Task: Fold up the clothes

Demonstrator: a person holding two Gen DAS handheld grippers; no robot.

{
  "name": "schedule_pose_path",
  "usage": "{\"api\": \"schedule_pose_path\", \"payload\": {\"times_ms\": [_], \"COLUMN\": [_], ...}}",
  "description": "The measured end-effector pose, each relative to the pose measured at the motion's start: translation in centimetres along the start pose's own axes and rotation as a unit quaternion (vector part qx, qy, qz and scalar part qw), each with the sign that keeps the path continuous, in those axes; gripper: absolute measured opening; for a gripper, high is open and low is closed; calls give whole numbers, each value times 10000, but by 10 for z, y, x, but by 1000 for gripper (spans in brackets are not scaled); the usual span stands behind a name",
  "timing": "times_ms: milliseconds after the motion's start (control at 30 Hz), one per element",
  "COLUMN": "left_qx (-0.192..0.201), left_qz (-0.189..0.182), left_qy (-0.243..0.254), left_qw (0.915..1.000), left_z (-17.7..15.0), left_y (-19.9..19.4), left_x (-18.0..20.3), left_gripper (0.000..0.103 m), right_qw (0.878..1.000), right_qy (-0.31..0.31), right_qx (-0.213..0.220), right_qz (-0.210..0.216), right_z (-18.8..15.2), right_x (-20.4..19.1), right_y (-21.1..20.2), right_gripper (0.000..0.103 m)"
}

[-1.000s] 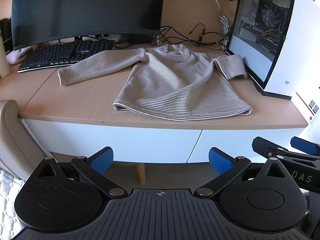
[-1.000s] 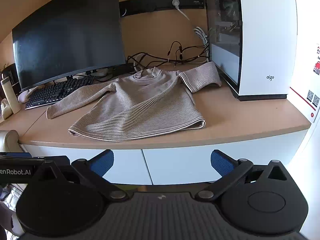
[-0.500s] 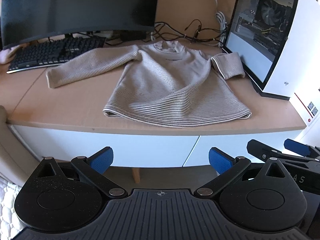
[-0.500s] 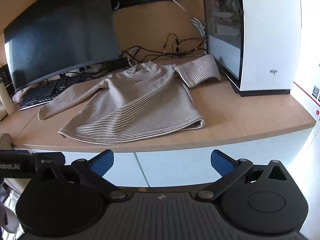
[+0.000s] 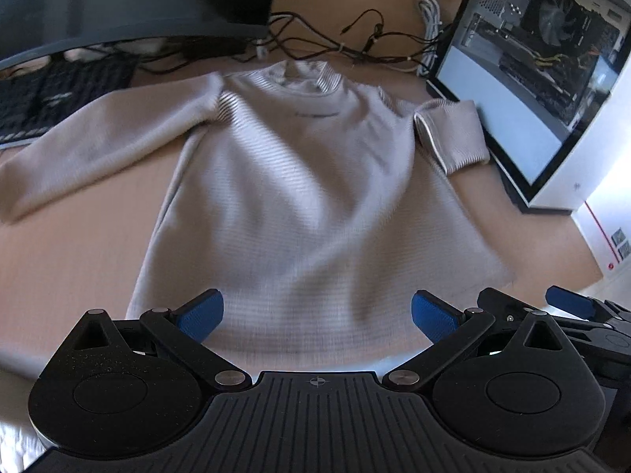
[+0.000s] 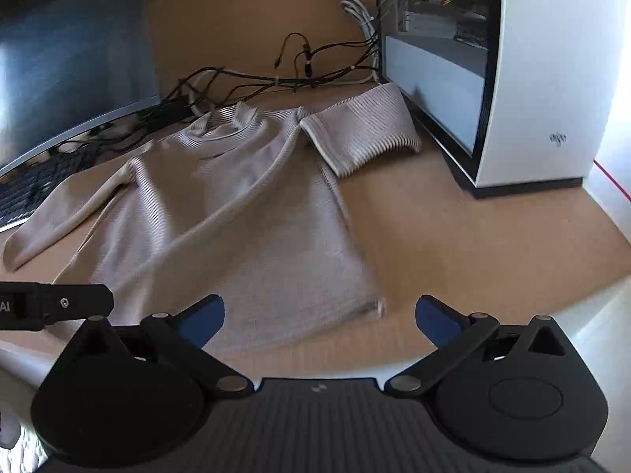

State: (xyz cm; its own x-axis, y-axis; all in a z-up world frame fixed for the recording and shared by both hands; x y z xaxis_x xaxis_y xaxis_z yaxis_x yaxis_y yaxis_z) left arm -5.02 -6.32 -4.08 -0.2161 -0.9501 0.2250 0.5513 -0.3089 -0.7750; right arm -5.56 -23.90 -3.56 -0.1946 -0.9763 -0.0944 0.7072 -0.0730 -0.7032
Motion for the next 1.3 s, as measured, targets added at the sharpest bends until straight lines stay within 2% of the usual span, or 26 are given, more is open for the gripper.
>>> {"api": "schedule_pose_path", "payload": {"times_ms": [133,267,467,600,767,833,967,1067,1167,1300], "left_qx": [-72,-163,-432,-414,-439,-437,-359,-486,-644,-548], "left_qz": [-229,-460,-596,-460,-135,-165,5,-147,-191,-121], "left_qy": [-2,-251,-447,-616,-921,-978,-1036,-1201,-1349,-1238], "left_qw": [9997,9985,9963,9962,9947,9941,9940,9915,9886,9907], "left_z": [33,63,82,88,93,97,108,110,106,104], "left_y": [20,43,72,82,86,86,95,108,121,124], "left_x": [-15,-40,-55,-64,-78,-80,-81,-77,-76,-73], "left_gripper": [103,103,103,103,103,103,103,103,103,103], "right_qw": [9999,9998,9996,9996,9943,9899,9839,9778,9760,9736], "right_qy": [55,13,47,-208,-472,-527,-693,-677,-777,-1172], "right_qx": [-21,-42,-159,-150,-360,-436,-654,-902,-844,-729], "right_qz": [-124,-197,-214,135,882,1240,1515,1769,1849,1816], "right_z": [24,40,57,76,96,101,102,95,90,77], "right_x": [-11,-22,-26,-40,-65,-75,-84,-84,-85,-91], "right_y": [17,29,51,74,111,121,145,158,160,158], "right_gripper": [103,103,103,103,103,103,103,103,103,103]}}
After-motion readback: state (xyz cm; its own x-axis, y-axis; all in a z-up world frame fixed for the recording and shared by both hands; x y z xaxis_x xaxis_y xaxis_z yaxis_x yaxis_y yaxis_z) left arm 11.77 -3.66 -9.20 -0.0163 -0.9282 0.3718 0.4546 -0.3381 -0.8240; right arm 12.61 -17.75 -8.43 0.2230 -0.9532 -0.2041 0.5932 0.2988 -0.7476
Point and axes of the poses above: each gripper's, at about its wrist camera, not at the fingertips, and y roughly the way its jaws point, x to its right, z to its top, the point moved 7 cm from there along y, roughly the way its jaws point
